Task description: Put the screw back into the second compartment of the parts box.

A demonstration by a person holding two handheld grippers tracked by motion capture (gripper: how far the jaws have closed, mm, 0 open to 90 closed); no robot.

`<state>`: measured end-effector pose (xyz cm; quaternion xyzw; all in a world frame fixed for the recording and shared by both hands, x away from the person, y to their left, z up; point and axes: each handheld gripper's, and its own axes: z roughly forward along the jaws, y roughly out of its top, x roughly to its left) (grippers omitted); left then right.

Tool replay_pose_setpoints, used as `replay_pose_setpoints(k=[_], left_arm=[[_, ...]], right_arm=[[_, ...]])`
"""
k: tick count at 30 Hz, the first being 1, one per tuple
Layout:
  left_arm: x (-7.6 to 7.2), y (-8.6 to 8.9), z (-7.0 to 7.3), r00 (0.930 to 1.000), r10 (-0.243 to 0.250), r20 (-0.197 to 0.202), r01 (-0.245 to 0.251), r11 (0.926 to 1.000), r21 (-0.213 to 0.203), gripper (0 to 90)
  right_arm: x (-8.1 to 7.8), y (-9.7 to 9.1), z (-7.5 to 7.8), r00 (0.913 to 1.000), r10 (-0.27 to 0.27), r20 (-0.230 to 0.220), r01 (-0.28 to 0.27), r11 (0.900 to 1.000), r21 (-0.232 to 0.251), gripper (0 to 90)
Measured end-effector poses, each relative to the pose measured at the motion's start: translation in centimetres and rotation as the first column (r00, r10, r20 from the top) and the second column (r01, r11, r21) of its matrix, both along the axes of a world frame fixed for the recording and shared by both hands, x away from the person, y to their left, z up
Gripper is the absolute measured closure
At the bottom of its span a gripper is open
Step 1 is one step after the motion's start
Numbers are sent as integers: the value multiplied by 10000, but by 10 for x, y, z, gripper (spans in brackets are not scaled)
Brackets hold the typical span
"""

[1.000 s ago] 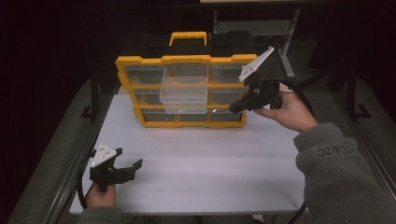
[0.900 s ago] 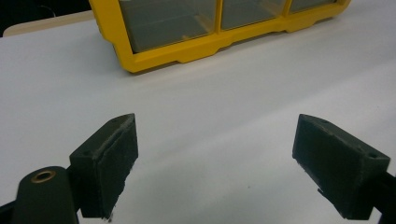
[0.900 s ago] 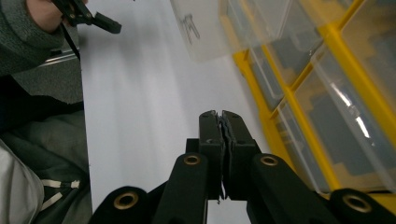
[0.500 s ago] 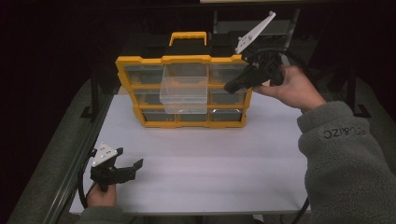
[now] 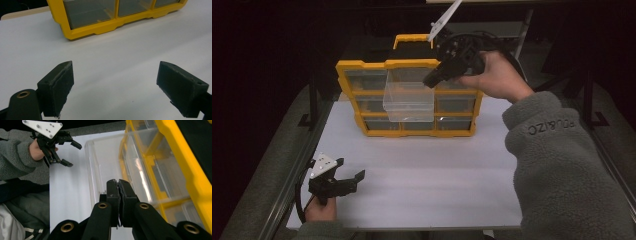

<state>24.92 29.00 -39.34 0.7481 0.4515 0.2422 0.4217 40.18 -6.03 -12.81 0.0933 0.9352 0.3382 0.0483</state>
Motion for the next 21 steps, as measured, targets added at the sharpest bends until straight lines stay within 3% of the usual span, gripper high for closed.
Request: replay_pose_setpoints(k=[5, 7, 10, 12, 15, 21], left_arm=[[-1, 1, 1, 10000, -30, -38, 30, 10000, 35, 139], [0, 3, 1, 9999, -148, -73, 150, 9994, 298, 139], [0, 3, 1, 9999, -98, 52, 97, 9997, 207, 139], [-1, 3, 2, 9999, -83, -86, 85, 9998, 204, 139], [-2, 2, 0, 10000, 40, 72, -39, 9999, -136, 139], [-2, 4, 1, 10000, 14, -22, -14, 10000, 30, 139]], right_arm=[[8, 20, -11, 9998, 98, -173, -101, 9998, -173, 865], [11, 27, -17, 9995, 178, -275, -187, 9993, -321, 864], [15, 34, -25, 9989, 149, -436, -169, 9988, -468, 864], [17, 38, -29, 9984, 150, -540, -178, 9985, -518, 863], [20, 42, -36, 9976, 72, -686, -114, 9981, -610, 863], [25, 48, -46, 9969, 60, -779, -123, 9966, -810, 842]])
